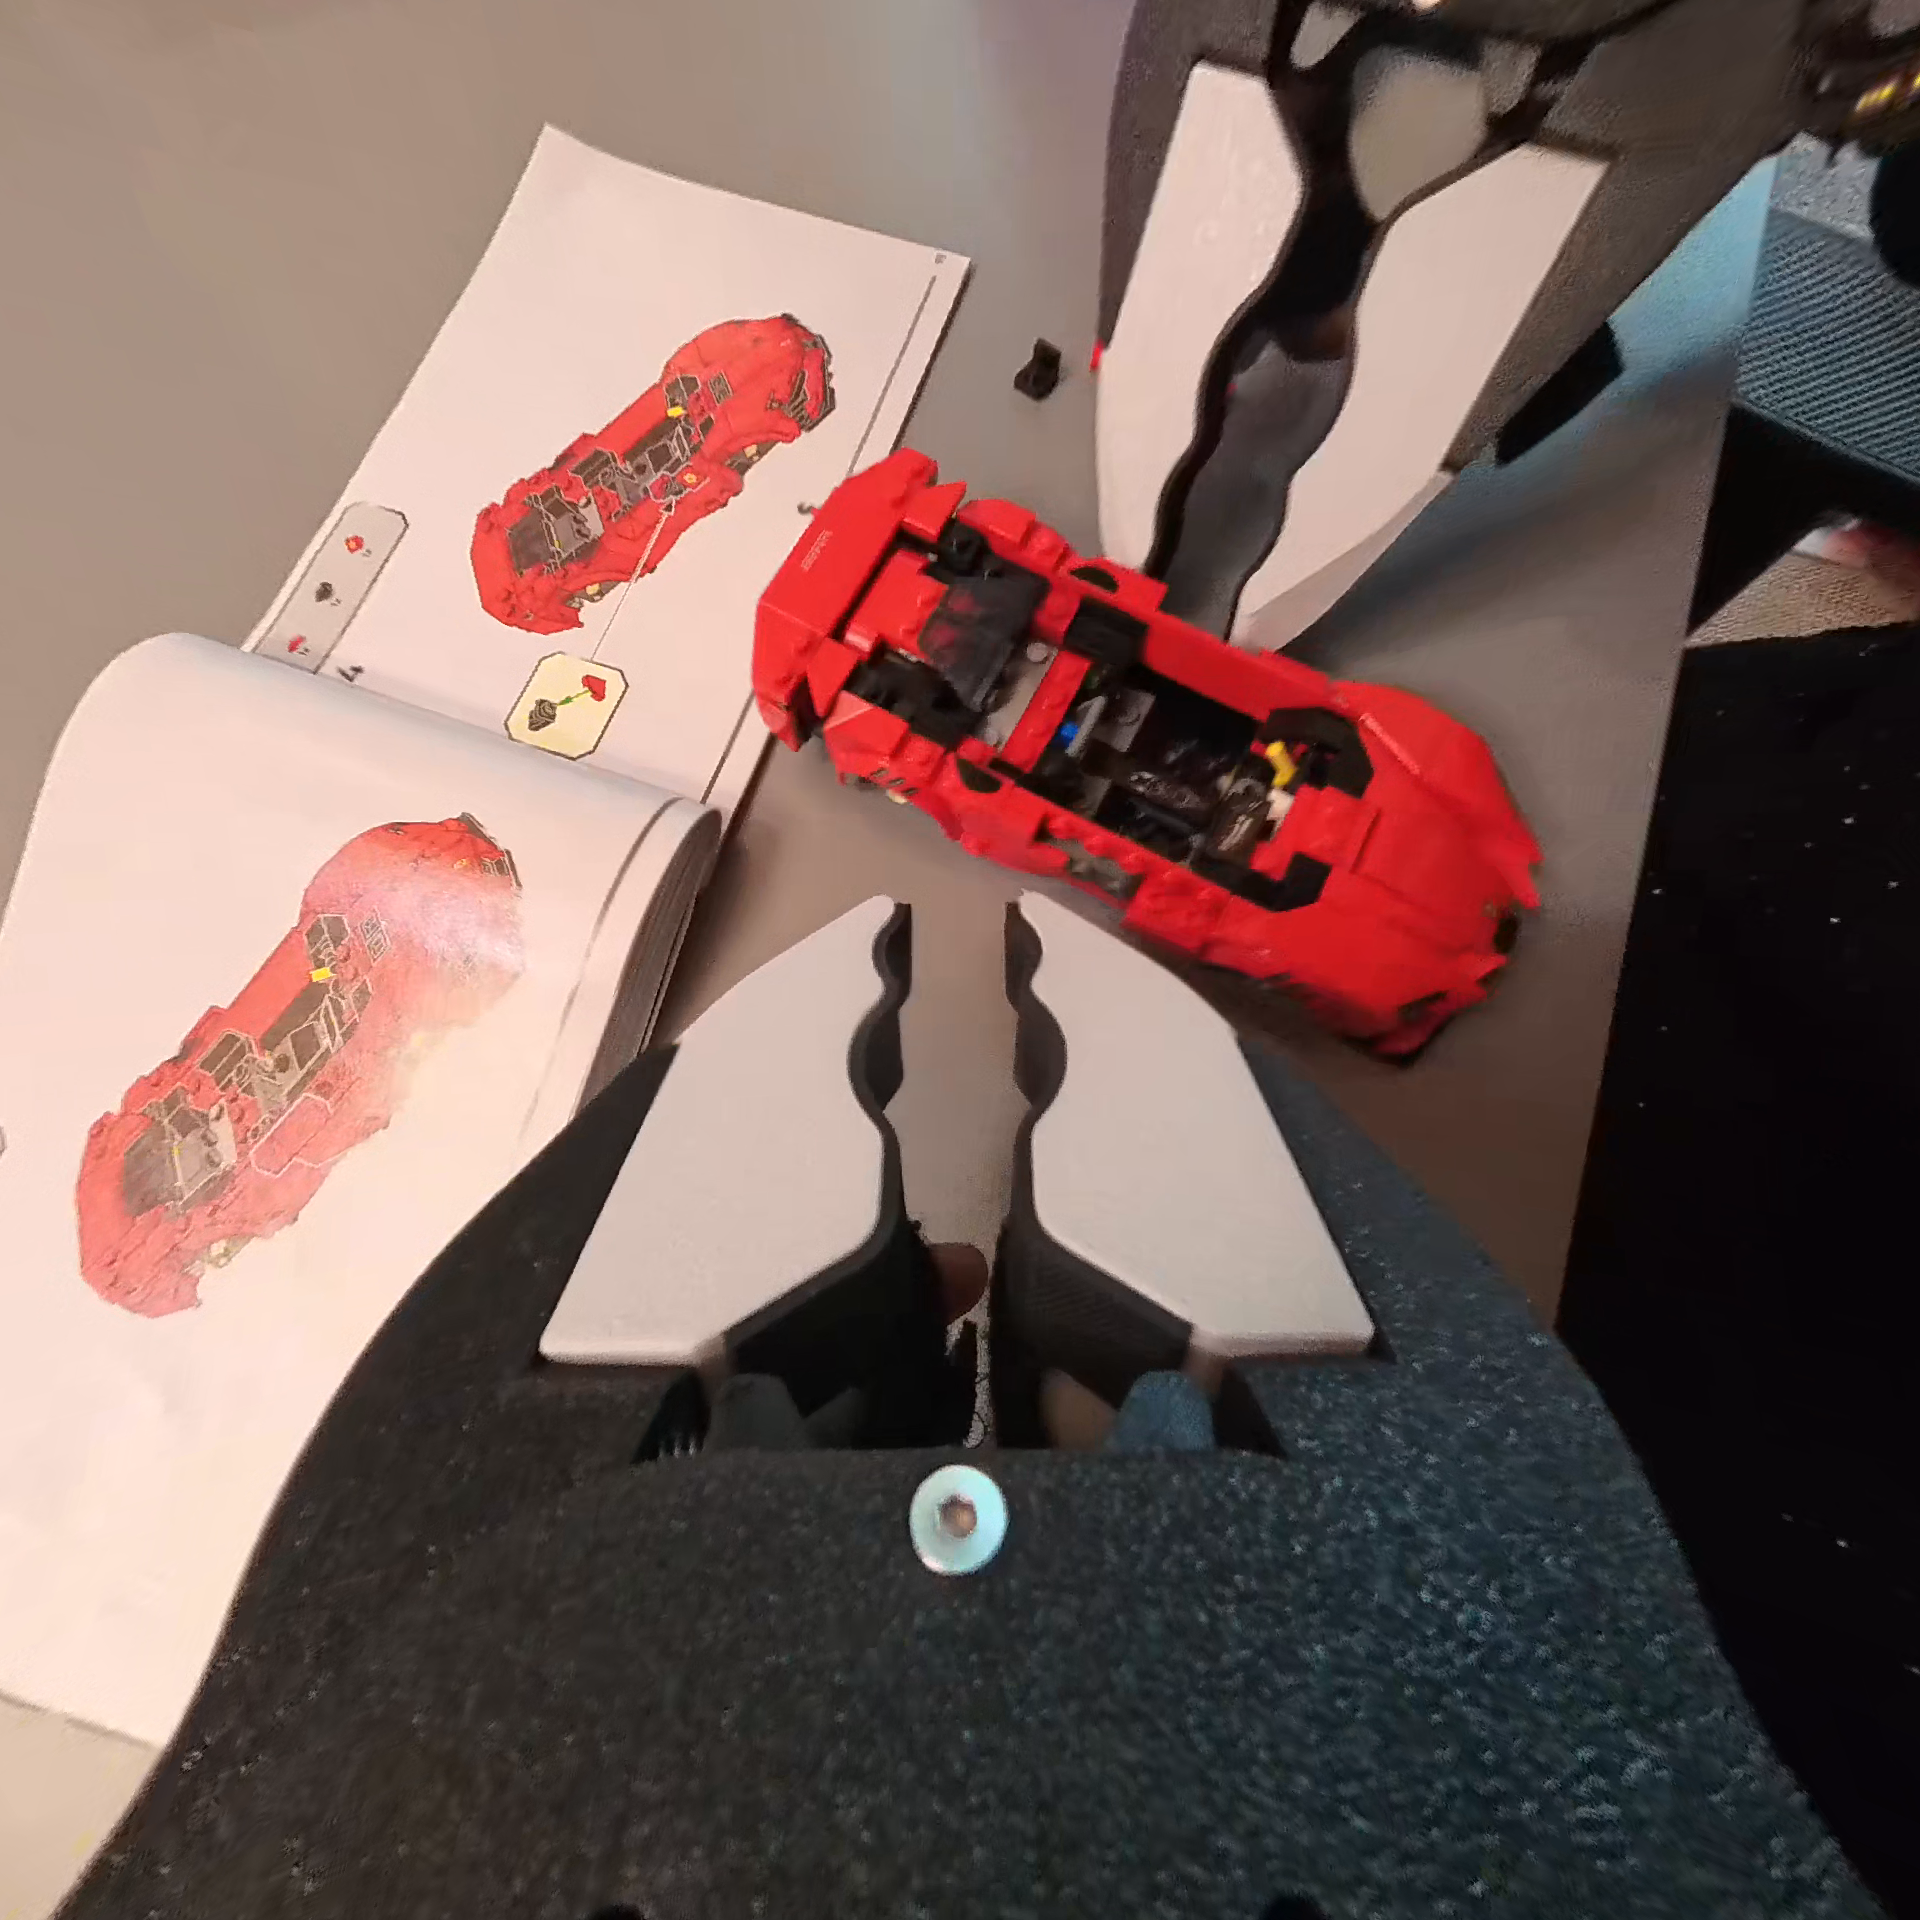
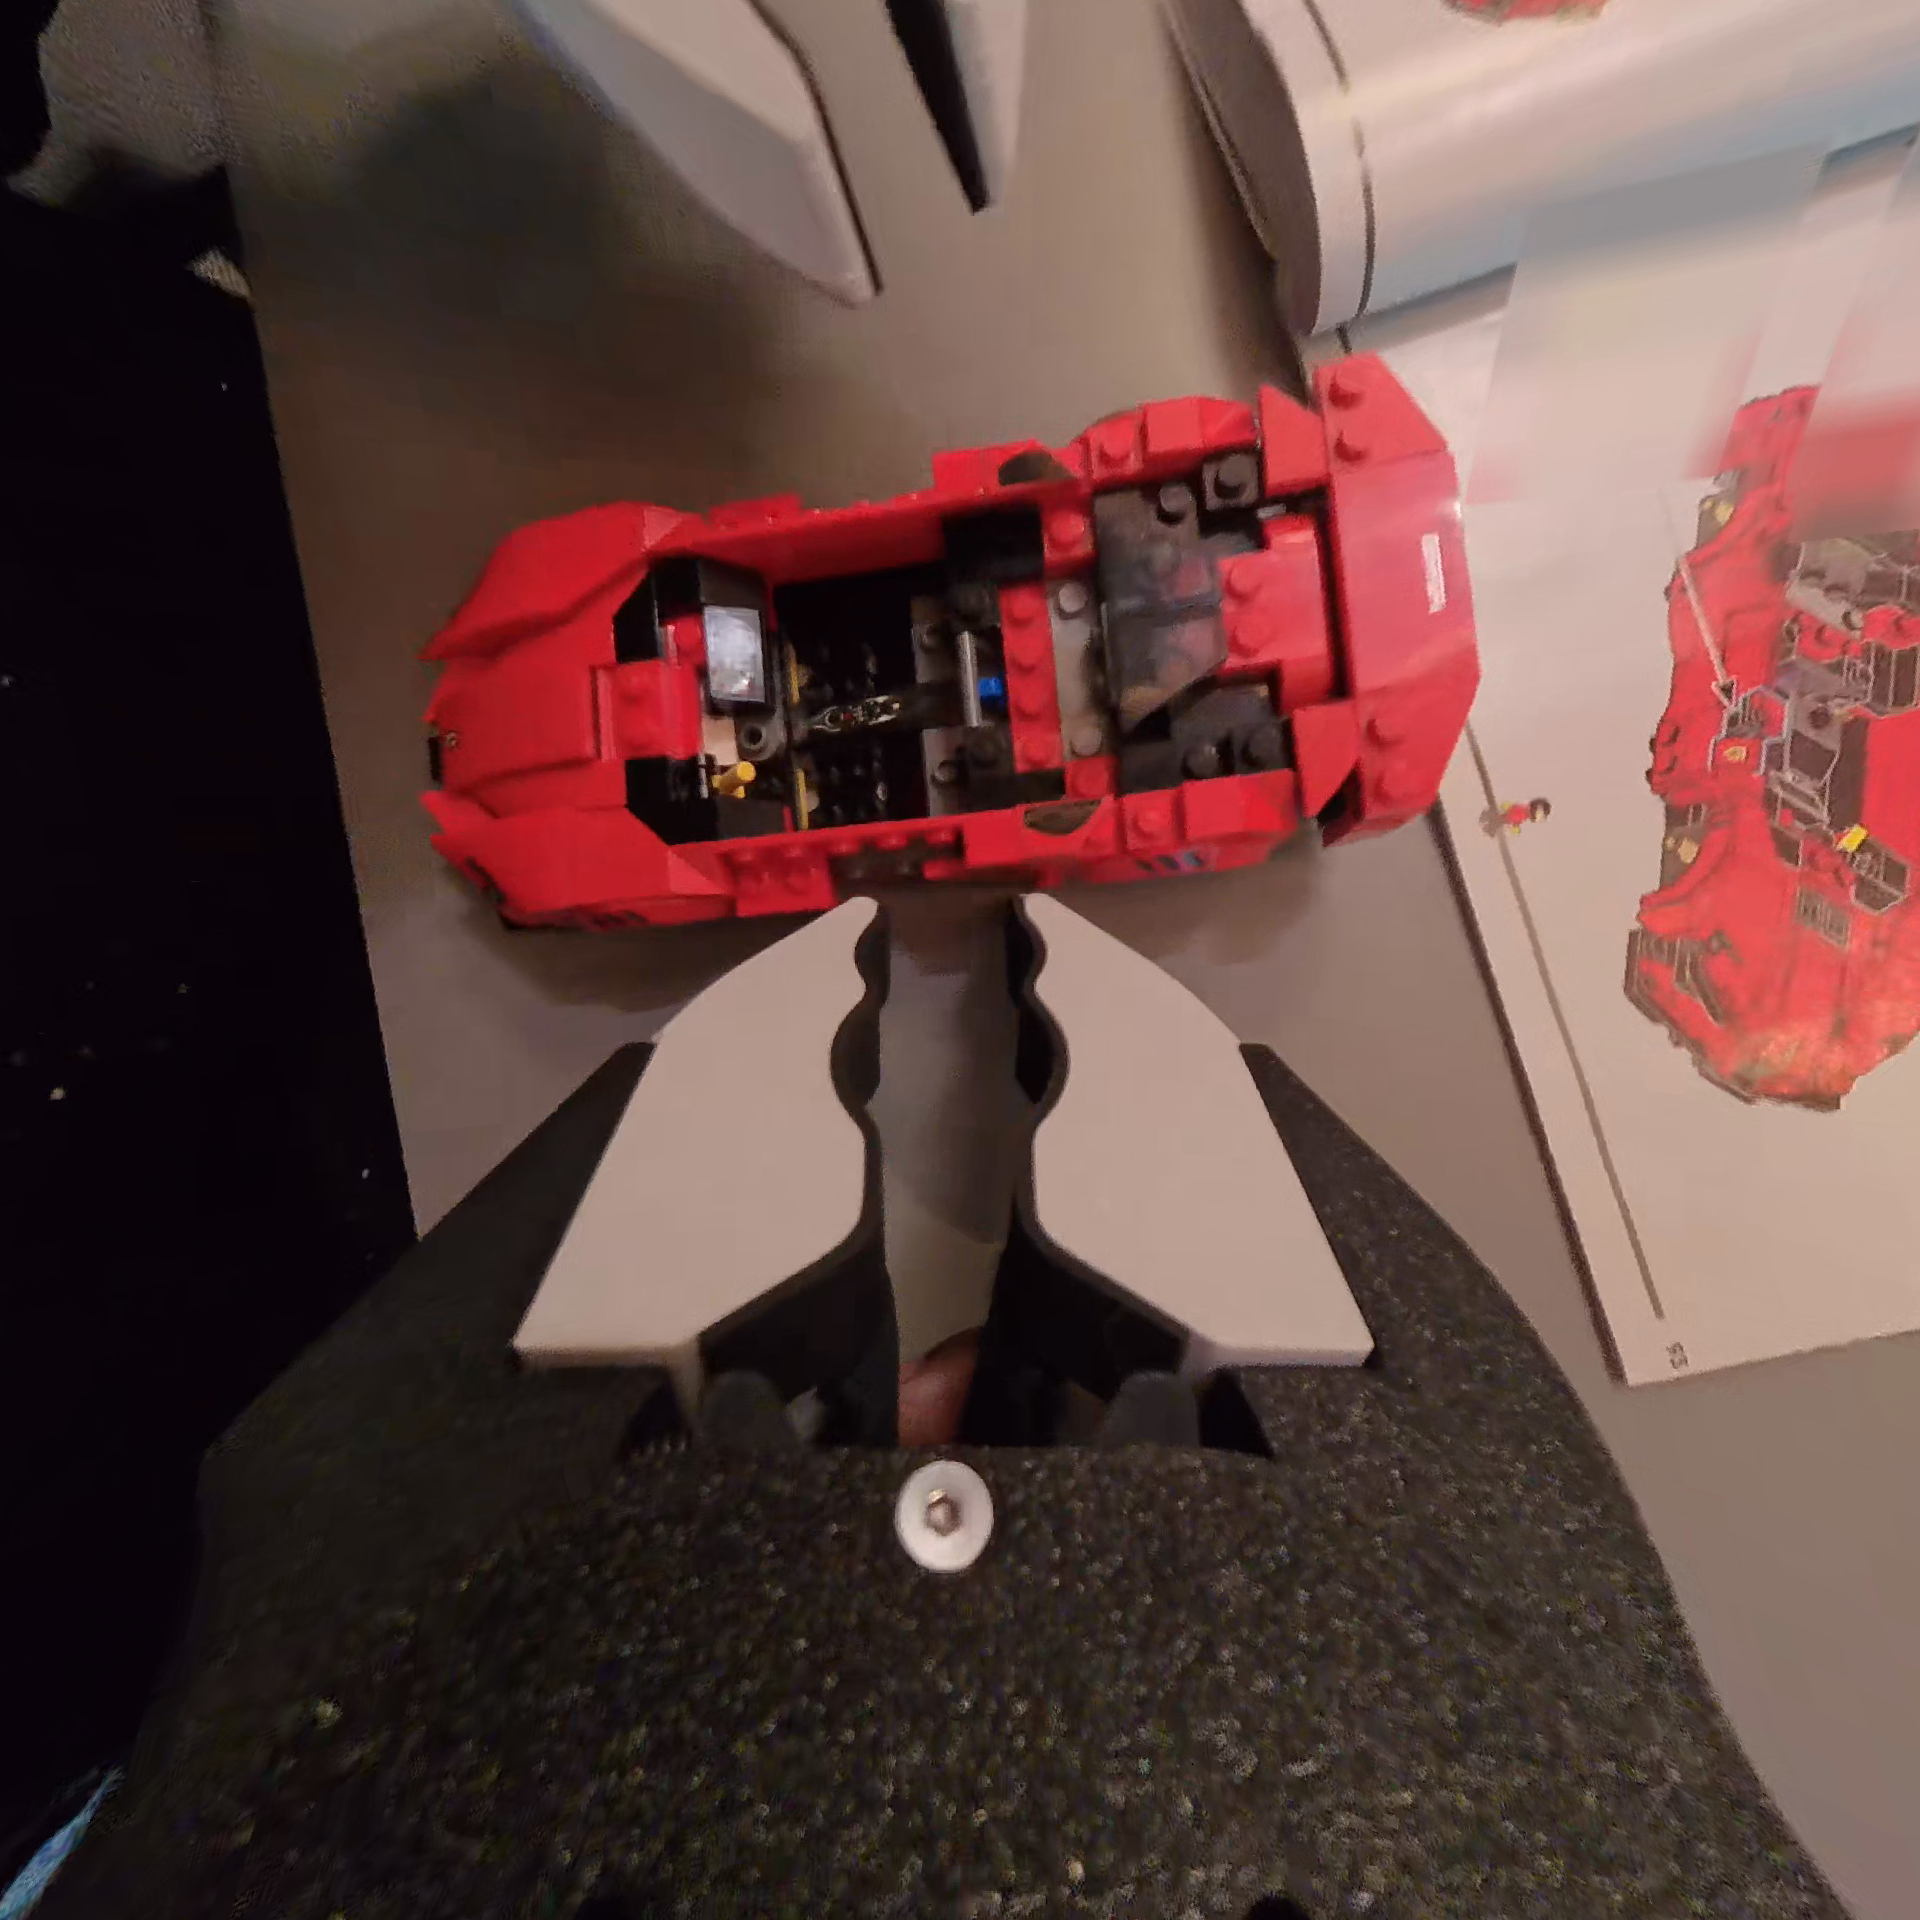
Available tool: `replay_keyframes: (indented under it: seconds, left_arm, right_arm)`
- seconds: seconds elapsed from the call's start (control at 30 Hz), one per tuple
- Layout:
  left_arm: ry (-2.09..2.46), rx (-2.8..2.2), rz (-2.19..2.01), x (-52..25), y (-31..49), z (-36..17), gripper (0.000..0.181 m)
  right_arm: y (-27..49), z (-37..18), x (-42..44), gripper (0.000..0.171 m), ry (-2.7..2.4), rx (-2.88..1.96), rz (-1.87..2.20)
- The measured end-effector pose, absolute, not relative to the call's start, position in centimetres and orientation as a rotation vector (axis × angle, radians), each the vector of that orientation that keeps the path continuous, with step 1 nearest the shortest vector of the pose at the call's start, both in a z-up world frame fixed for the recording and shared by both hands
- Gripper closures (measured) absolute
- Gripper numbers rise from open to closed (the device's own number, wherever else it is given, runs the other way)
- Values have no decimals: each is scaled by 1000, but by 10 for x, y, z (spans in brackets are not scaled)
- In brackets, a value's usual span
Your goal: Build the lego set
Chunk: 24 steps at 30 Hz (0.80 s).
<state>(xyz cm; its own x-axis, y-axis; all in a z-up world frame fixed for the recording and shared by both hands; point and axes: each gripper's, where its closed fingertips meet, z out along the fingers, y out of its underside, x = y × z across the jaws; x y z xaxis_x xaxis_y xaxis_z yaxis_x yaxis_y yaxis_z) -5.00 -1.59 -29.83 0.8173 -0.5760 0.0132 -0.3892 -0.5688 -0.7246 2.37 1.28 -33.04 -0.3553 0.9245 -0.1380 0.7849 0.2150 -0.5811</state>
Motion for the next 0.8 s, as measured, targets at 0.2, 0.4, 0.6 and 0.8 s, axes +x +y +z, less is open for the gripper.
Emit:
replay_keyframes:
  seconds: [0.2,0.4,0.6,0.8]
  left_arm:
    - [710,-2209,-257,-42,-28,-283,164]
    - [706,-2196,-210,-34,-43,-273,164]
    - [702,-2212,-184,-25,-55,-275,164]
    - [595,-2234,112,-106,-56,-269,164]
  right_arm:
    - [6,-331,-1,148,-2225,-1554,834]
    - [-9,-330,-23,146,-2228,-1509,845]
    - [-19,-331,-37,146,-2221,-1472,848]
    - [-6,-322,-28,145,-2242,-1454,792]
